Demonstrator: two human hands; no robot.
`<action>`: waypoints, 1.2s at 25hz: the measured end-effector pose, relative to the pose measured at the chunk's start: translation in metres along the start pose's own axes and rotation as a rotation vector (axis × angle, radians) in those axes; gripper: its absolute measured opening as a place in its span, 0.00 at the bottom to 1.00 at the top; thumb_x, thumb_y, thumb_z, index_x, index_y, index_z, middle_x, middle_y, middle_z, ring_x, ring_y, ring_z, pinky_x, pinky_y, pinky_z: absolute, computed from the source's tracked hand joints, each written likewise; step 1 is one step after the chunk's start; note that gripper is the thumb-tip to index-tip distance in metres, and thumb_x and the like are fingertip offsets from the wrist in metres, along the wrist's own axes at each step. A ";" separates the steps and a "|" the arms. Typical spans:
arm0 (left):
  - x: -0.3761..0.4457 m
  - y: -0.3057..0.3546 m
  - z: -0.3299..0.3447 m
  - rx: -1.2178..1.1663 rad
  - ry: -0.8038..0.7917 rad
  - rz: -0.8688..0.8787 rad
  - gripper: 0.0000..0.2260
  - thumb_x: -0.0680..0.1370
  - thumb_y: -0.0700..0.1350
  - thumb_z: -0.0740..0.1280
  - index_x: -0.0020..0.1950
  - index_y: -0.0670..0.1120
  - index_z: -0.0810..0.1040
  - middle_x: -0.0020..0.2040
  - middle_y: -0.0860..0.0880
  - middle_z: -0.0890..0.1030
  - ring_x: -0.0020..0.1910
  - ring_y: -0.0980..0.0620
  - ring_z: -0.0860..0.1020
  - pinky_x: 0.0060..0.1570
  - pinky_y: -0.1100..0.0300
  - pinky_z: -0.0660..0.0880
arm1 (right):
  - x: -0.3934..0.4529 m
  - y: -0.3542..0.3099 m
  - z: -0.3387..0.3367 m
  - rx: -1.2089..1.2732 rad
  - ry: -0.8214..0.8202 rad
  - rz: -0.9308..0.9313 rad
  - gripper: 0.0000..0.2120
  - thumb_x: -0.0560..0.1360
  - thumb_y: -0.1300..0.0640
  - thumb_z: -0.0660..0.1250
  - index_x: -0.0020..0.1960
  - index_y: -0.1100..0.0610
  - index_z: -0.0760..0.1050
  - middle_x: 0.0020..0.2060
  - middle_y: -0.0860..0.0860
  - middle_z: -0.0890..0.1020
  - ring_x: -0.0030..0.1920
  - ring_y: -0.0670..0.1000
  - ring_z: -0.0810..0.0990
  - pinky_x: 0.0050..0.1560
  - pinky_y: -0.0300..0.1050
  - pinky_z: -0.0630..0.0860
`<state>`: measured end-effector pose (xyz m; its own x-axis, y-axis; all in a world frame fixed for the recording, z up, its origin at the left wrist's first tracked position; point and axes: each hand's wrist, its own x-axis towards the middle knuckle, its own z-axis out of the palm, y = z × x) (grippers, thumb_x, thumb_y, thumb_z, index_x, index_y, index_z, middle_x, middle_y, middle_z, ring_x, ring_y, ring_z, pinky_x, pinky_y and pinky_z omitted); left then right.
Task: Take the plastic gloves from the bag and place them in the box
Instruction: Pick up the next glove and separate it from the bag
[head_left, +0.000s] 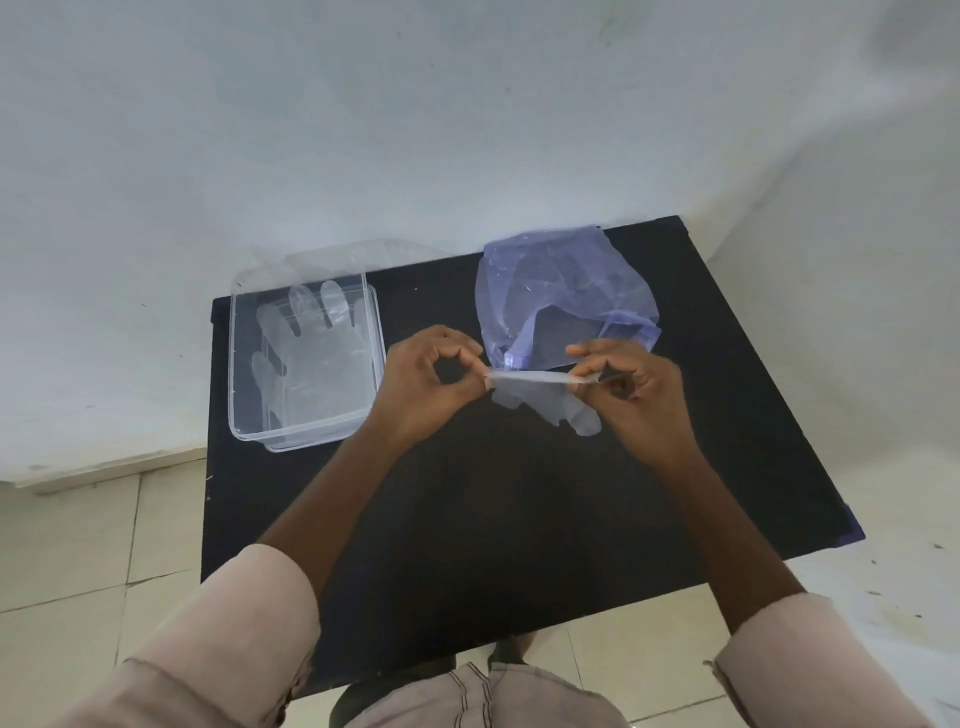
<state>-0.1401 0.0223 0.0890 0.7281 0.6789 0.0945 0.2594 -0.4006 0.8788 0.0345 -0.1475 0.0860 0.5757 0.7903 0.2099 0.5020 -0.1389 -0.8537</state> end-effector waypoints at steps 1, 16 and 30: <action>0.003 0.008 -0.005 -0.051 -0.019 -0.012 0.03 0.67 0.39 0.75 0.38 0.47 0.85 0.49 0.50 0.84 0.48 0.55 0.82 0.43 0.51 0.81 | 0.003 -0.007 -0.005 0.022 -0.013 0.028 0.07 0.73 0.59 0.72 0.50 0.60 0.82 0.54 0.52 0.84 0.52 0.44 0.83 0.50 0.36 0.80; 0.012 0.014 -0.003 -0.076 -0.424 -0.222 0.12 0.70 0.39 0.75 0.52 0.49 0.82 0.49 0.43 0.84 0.46 0.46 0.84 0.35 0.52 0.83 | 0.031 -0.051 -0.036 0.382 -0.014 0.258 0.06 0.77 0.62 0.67 0.48 0.66 0.76 0.41 0.53 0.84 0.44 0.50 0.85 0.38 0.41 0.81; 0.044 0.069 -0.009 -0.407 -0.338 -0.237 0.19 0.73 0.42 0.74 0.63 0.50 0.79 0.57 0.50 0.82 0.51 0.51 0.83 0.42 0.47 0.83 | 0.038 -0.044 -0.053 0.342 -0.058 0.209 0.05 0.78 0.62 0.66 0.43 0.58 0.77 0.43 0.59 0.83 0.44 0.54 0.85 0.41 0.44 0.83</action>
<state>-0.0963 0.0299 0.1576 0.8592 0.4606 -0.2228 0.2241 0.0527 0.9731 0.0682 -0.1430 0.1566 0.6000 0.8000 -0.0036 0.1287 -0.1010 -0.9865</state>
